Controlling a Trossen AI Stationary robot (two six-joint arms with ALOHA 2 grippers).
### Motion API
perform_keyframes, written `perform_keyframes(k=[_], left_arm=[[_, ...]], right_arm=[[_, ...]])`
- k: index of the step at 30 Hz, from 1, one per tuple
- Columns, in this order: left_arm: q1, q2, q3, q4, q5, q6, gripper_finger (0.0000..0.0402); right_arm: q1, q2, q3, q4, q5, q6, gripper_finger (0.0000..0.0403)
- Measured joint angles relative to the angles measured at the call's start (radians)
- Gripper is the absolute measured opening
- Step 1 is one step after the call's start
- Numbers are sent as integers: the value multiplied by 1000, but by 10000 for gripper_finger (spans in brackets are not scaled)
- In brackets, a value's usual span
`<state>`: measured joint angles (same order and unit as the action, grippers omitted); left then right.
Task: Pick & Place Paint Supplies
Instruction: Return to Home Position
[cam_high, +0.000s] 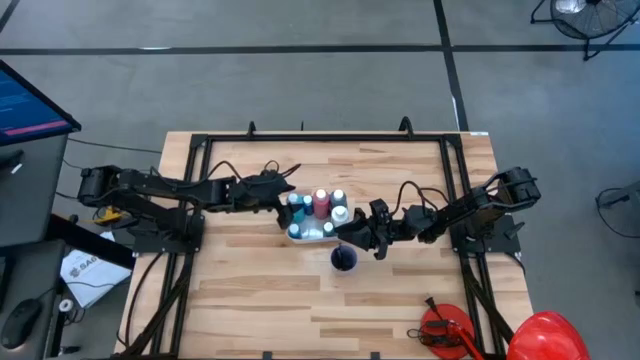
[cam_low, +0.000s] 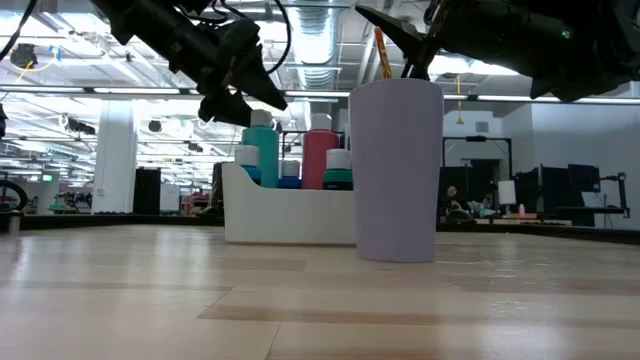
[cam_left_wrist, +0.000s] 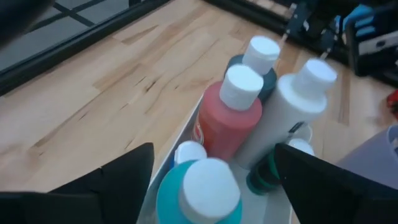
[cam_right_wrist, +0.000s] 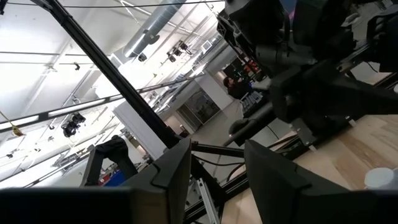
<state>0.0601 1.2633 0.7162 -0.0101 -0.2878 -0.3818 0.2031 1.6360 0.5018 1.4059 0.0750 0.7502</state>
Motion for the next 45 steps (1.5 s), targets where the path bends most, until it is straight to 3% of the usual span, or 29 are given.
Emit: perform_keyframes(k=[5,13,18,24,28,31,35,39,42,45], left_arm=[[0,-15,21,14,-12,-43,335],[8,-109,28,31,-91,-43,320],[14,-185,29,51,-96,-49,307],[14,-261,29,115,-94,-120,291],[14,-273,28,196,-83,-127,276],[14,-273,28,235,-63,-127,254],[14,-271,28,236,-43,-118,216],[14,-271,28,235,-10,-69,162],[14,-271,28,236,8,-45,114],[14,-271,28,236,33,-43,63]], right_arm=[[0,0,0,0,0,0,137],[-1,-1,1,51,0,-1,121],[-20,-34,12,120,0,-114,104],[-78,-117,67,110,-23,-75,56],[-107,-194,120,88,-62,-198,8],[-126,-282,172,-110,-75,-264,8],[-131,-423,276,-642,-71,-347,2],[-88,-534,391,-1119,60,-460,1],[-47,-606,398,-1217,161,-541,1],[-29,-687,362,-1239,173,-559,0]])
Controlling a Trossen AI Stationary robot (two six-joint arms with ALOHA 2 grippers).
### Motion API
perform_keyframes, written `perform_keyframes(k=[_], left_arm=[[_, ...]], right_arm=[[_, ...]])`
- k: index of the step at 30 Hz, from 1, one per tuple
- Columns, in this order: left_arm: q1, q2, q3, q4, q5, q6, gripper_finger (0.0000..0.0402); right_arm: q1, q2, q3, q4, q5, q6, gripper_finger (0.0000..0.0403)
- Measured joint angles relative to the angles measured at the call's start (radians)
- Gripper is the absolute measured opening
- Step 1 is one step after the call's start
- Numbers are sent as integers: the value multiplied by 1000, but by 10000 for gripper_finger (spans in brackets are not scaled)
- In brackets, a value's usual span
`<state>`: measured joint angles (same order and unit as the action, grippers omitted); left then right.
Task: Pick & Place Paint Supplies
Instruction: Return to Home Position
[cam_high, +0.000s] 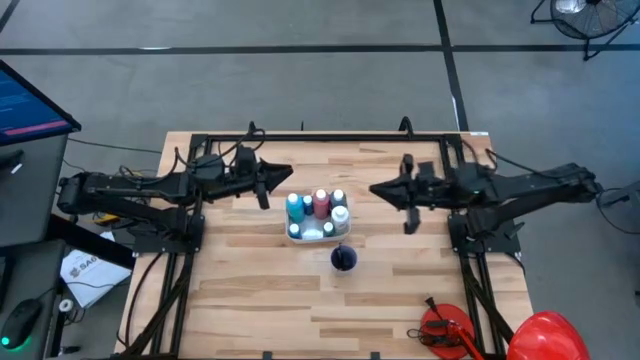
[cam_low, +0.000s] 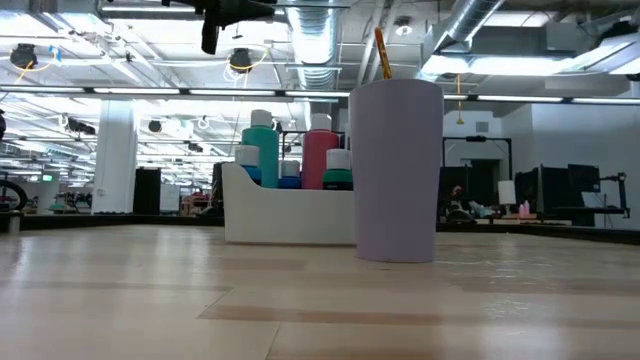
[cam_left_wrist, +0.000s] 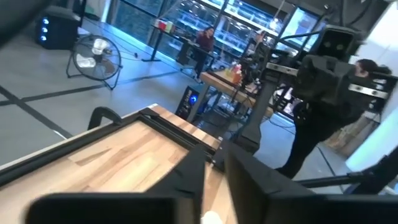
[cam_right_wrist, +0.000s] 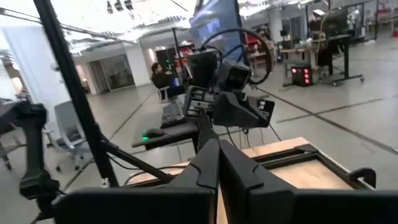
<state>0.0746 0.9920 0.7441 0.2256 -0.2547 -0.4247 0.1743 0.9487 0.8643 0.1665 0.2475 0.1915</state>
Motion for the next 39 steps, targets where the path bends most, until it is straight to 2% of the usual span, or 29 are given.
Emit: perform_keyframes(k=[2,4,13,18,24,30,34,39], left_arm=[[0,0,0,0,17,9,26],[0,0,0,1,29,40,8],[37,1,0,9,34,87,1],[47,6,0,28,25,72,1],[47,31,-1,69,-24,25,1],[44,67,-1,105,-27,-3,1],[45,88,-1,134,-14,-2,1],[45,104,-1,154,-3,-2,1]], right_arm=[[13,-52,-41,-3,1,0,0],[29,-98,-87,-5,12,0,0],[96,-296,-314,10,145,18,0],[116,-423,-453,31,138,19,0],[109,-673,-611,59,109,42,0],[101,-927,-702,12,94,-7,0],[84,-945,-718,-99,99,-17,0],[55,-948,-764,-133,92,-18,0]])
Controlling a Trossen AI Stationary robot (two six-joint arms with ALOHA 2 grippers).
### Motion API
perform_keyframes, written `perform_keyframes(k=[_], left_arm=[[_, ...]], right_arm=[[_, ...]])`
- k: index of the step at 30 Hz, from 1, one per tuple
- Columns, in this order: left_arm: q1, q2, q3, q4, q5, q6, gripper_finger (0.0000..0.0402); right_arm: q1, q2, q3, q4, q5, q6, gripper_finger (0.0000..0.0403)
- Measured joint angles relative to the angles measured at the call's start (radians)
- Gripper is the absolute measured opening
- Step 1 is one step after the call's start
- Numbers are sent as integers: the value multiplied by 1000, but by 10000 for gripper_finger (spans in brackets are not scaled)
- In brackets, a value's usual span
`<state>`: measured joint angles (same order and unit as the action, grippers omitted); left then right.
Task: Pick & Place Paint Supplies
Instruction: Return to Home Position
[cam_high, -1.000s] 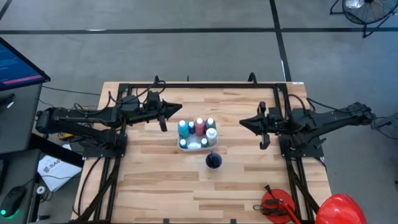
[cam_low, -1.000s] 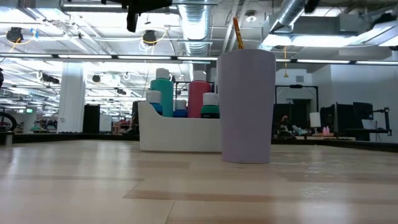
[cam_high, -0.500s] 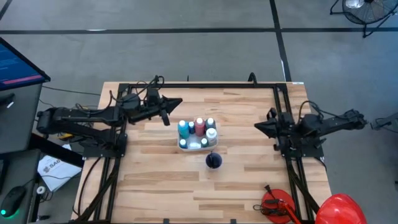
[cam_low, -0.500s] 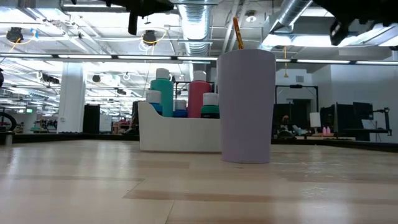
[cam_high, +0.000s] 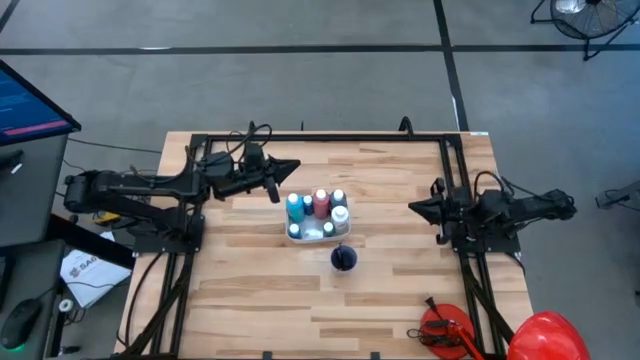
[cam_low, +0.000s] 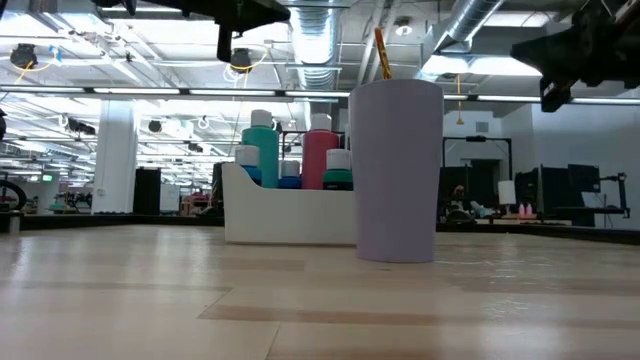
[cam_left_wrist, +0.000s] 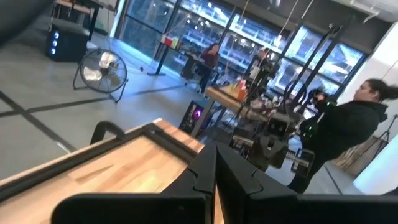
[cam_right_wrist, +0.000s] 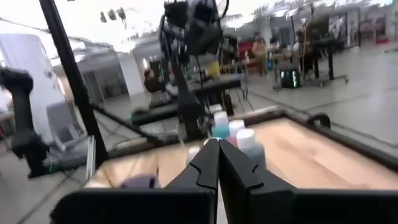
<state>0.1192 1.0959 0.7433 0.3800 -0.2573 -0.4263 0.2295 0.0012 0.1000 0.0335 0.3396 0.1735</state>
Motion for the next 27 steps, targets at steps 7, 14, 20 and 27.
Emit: perform_keyframes(k=[7,14,20,27], left_arm=[[-1,4,0,24,1,-1,1],[-1,3,0,32,20,1,1],[19,-67,0,19,362,291,1],[44,-239,-64,-1,319,328,1]], right_arm=[[-31,2,-92,139,-61,1,0],[-97,2,-93,93,-56,-7,0],[-143,4,-93,73,-51,98,0],[-154,4,-93,71,-50,90,0]])
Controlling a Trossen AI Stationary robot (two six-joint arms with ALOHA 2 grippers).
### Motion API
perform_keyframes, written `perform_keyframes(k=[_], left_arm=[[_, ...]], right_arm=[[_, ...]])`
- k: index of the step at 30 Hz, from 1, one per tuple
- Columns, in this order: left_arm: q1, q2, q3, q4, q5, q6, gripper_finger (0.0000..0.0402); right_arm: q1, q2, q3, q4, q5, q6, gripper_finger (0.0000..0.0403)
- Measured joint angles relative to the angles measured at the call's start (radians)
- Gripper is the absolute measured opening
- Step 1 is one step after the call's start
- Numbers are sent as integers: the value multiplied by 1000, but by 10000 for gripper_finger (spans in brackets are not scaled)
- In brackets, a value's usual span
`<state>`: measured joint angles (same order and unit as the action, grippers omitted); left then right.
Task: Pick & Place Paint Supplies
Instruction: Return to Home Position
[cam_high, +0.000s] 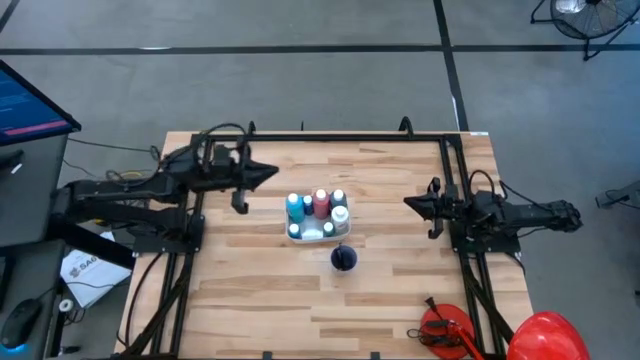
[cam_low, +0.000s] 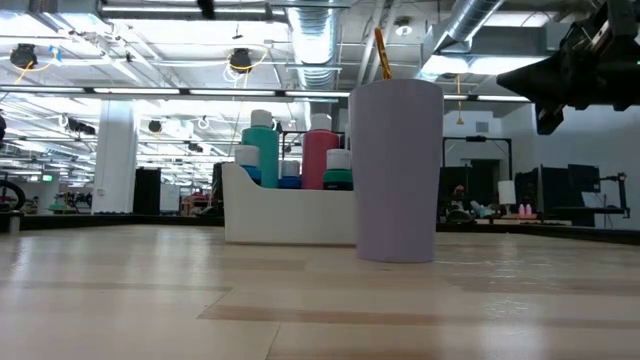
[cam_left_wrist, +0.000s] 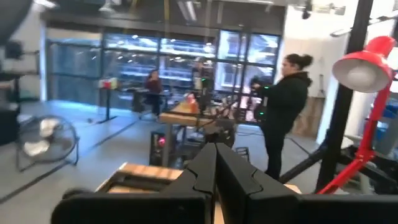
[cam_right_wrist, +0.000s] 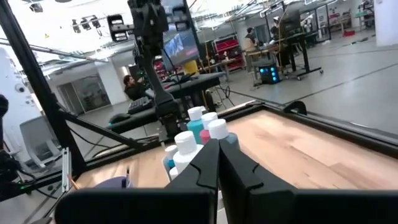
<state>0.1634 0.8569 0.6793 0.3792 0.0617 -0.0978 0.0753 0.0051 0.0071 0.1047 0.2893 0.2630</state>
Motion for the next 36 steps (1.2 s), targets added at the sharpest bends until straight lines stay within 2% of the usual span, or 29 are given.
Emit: perform_keyframes(k=[6,11,15,18,27,36], left_arm=[[-67,-171,-158,-6,-207,-59,1],[-165,-297,-297,-3,-263,-20,1],[-220,-387,-427,1,-353,-96,1],[-250,-444,-508,53,-401,-96,1],[-256,-557,-666,102,-391,-15,1],[-256,-542,-673,46,-358,-13,1]], right_arm=[[0,0,0,0,0,0,0],[0,0,-1,0,0,0,0],[0,0,-1,0,2,0,0],[0,0,-1,0,3,0,0],[1,0,-1,0,2,0,0],[1,0,-2,0,2,0,0]])
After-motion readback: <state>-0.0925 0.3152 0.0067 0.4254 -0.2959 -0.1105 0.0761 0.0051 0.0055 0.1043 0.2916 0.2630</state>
